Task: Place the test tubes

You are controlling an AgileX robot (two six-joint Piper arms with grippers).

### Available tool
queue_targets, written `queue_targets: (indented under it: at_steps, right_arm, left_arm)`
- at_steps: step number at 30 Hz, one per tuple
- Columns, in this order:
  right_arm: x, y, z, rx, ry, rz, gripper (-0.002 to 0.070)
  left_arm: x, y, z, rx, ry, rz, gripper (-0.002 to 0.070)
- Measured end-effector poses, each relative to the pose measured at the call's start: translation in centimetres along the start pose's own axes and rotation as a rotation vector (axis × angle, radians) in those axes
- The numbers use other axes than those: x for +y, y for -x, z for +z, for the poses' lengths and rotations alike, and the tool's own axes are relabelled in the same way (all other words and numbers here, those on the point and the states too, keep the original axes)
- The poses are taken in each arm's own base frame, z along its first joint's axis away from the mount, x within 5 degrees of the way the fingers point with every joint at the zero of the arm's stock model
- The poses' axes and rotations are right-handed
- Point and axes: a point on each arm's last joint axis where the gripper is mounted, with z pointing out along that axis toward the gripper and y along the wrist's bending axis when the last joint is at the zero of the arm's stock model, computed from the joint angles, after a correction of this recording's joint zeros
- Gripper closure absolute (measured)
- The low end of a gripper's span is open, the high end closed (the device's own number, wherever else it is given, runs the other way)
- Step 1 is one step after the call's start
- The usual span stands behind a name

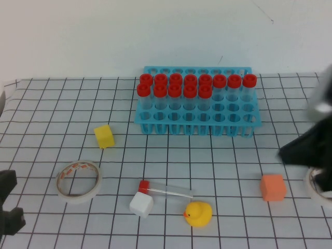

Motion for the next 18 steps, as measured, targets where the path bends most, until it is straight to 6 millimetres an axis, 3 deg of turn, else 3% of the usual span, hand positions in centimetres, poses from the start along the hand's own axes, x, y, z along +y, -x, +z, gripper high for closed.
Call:
queue_targets:
  at_steps: [5, 10, 13, 18]
  right_arm:
    - [1.4, 1.7, 7.0, 0.155, 0.154, -0.123, 0.0678]
    - [3.2, 4.8, 12.0, 0.232, 0.22, -0.268, 0.0647]
    - [4.2, 6.3, 14.6, 0.275, 0.249, -0.342, 0.0546]
    - [4.8, 8.2, 18.4, 0.326, 0.272, -0.381, 0.0296]
  left_arm:
    - [0.0, -0.1, 0.0, 0.009, 0.002, 0.011, 0.0676]
    - [0.0, -0.3, 0.0, 0.035, -0.002, 0.032, 0.0676]
    - [0.0, -0.4, 0.0, 0.046, -0.003, 0.036, 0.0676]
    - [0.0, -0.4, 0.0, 0.05, -0.004, 0.039, 0.0676]
